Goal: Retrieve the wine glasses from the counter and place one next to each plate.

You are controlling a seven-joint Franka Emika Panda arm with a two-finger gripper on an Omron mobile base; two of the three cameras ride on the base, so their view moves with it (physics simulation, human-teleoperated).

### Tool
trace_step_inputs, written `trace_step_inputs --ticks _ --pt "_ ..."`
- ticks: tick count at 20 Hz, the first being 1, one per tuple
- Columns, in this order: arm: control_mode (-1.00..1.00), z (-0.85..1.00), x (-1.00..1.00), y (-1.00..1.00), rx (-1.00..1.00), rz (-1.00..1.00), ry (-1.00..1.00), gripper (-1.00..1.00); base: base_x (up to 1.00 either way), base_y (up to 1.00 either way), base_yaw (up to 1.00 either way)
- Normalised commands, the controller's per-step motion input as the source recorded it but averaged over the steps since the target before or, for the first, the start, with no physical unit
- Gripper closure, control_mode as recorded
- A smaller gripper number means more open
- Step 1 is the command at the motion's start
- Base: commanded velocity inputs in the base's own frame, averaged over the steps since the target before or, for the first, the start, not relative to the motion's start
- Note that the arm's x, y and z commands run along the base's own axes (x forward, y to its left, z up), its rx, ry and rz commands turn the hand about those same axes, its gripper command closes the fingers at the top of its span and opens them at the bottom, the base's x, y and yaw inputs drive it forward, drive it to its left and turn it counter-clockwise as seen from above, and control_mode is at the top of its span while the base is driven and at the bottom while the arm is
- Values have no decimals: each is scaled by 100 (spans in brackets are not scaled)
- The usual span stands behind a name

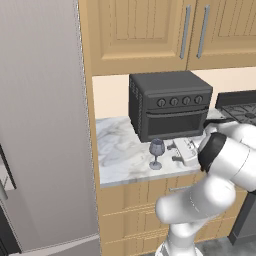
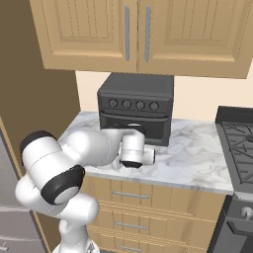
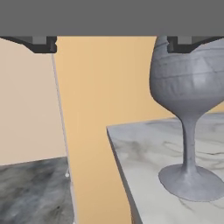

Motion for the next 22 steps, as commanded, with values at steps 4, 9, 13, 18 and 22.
trace_step_inputs --ticks 4,9,13,18,22 --pt "-100 -13 0 0 0 0 4 -100 0 0 0" --pt "-100 -18 0 0 0 0 6 -100 0 0 0" --pt "-100 -16 0 0 0 0 5 -100 0 0 0" --pt "-100 -10 4 2 0 0 3 -100 0 0 0" --pt "-100 -6 4 12 0 0 1 -100 0 0 0"
